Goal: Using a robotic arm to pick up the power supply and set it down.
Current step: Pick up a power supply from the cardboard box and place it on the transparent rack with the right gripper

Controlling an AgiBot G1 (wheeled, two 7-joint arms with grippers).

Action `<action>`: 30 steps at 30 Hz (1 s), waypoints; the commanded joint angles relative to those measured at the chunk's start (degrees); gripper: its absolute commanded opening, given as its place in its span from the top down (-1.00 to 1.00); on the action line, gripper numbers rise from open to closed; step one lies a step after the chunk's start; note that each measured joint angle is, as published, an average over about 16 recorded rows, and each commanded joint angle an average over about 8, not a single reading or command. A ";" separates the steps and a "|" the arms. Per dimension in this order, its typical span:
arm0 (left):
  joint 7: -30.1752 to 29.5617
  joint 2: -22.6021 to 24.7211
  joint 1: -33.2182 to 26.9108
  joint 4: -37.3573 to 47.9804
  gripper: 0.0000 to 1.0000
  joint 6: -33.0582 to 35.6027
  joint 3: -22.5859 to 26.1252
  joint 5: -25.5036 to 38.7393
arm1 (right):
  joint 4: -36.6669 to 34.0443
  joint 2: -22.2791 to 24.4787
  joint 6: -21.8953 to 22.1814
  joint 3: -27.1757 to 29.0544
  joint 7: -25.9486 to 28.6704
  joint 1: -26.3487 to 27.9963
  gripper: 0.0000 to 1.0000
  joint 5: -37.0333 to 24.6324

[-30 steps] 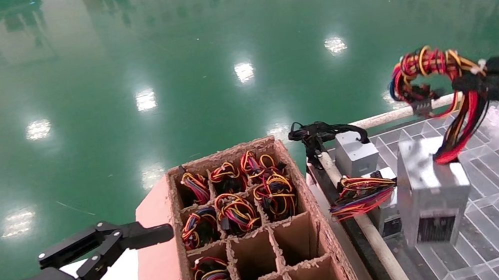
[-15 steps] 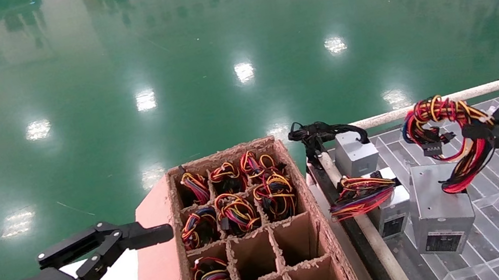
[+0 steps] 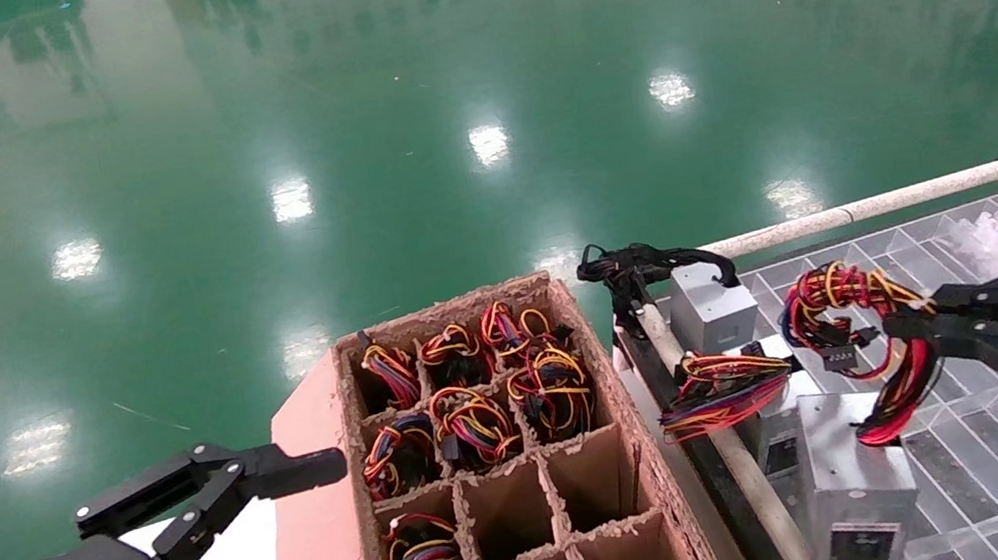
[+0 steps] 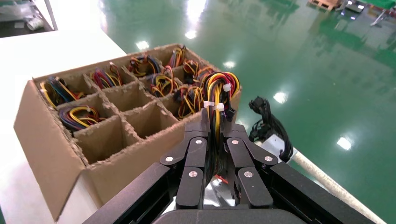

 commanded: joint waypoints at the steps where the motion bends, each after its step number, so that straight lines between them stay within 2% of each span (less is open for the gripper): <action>1: 0.00 0.00 0.00 0.00 -1.00 0.00 0.00 0.00 | -0.79 -0.85 0.03 -0.55 -0.02 0.78 1.00 -1.11; 18: 0.01 0.00 0.00 0.00 -1.00 0.00 0.01 -0.01 | -8.23 -6.64 -2.73 -4.73 -0.68 9.18 1.00 -9.38; 30: 0.01 -0.01 0.00 0.00 -1.00 -0.01 0.02 -0.01 | -13.52 -8.91 -5.05 -6.12 -2.37 11.23 1.00 -11.11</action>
